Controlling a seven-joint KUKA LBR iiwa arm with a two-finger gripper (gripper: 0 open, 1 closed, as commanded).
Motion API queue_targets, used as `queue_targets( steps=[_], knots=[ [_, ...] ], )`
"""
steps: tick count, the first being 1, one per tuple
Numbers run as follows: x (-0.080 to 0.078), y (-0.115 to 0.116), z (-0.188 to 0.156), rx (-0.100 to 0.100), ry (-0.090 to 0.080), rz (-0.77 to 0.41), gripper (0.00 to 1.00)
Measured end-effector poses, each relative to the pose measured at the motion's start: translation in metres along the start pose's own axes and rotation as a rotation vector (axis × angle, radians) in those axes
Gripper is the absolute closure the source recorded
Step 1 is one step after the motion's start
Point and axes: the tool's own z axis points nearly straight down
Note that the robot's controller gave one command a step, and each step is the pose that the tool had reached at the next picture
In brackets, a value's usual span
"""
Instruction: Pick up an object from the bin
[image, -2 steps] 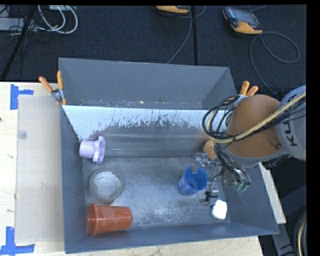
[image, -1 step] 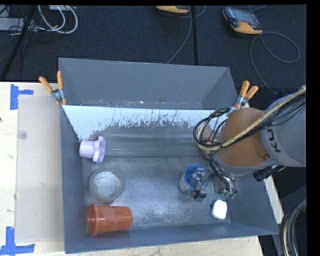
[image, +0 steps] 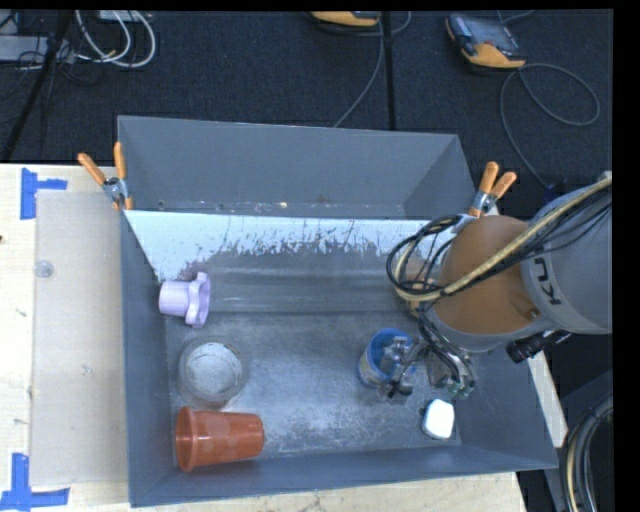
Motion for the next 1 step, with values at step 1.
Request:
queue_targets(
  steps=[1],
  knots=[
    [0.0033, 0.0037, -0.1648, 0.0, -0.007, -0.029, 1.0]
  ],
)
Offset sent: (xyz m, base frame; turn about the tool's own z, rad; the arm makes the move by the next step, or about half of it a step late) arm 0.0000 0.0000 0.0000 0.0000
